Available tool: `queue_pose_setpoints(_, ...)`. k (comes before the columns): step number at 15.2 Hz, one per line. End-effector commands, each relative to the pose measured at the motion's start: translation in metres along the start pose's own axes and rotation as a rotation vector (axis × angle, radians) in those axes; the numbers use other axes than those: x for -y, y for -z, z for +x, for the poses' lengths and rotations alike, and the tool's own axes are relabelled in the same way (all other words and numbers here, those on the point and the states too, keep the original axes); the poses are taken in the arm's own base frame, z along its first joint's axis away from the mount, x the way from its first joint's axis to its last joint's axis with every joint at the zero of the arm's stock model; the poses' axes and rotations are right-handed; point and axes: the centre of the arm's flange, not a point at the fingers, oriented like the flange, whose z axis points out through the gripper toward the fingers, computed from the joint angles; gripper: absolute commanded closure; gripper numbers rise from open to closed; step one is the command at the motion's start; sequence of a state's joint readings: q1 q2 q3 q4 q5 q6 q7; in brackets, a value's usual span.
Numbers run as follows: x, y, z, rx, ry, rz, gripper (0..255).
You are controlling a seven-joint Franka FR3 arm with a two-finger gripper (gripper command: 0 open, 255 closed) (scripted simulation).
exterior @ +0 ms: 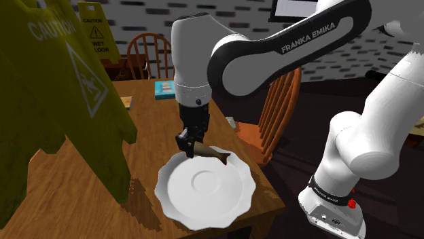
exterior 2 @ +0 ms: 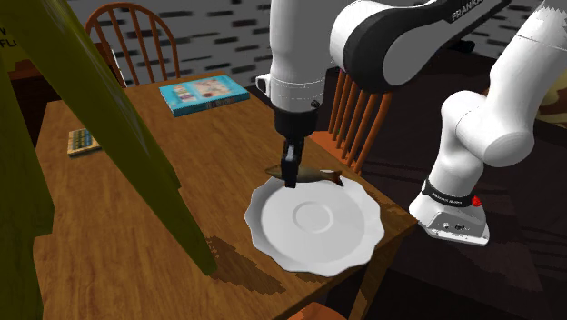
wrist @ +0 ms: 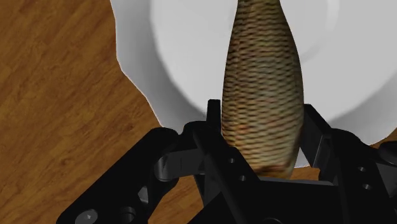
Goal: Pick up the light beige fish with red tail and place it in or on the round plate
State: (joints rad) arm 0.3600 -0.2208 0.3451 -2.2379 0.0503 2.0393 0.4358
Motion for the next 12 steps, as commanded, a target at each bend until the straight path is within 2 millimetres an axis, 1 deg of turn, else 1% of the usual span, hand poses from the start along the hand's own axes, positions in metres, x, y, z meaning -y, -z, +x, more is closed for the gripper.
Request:
queue_pose_setpoints(1, 0.024, 0.001, -0.024, 0.0, -0.002, 0.0, 255)
queue_pose_setpoints(12, 0.025, -0.057, -0.026, 0.0, -0.002, 0.0, 255)
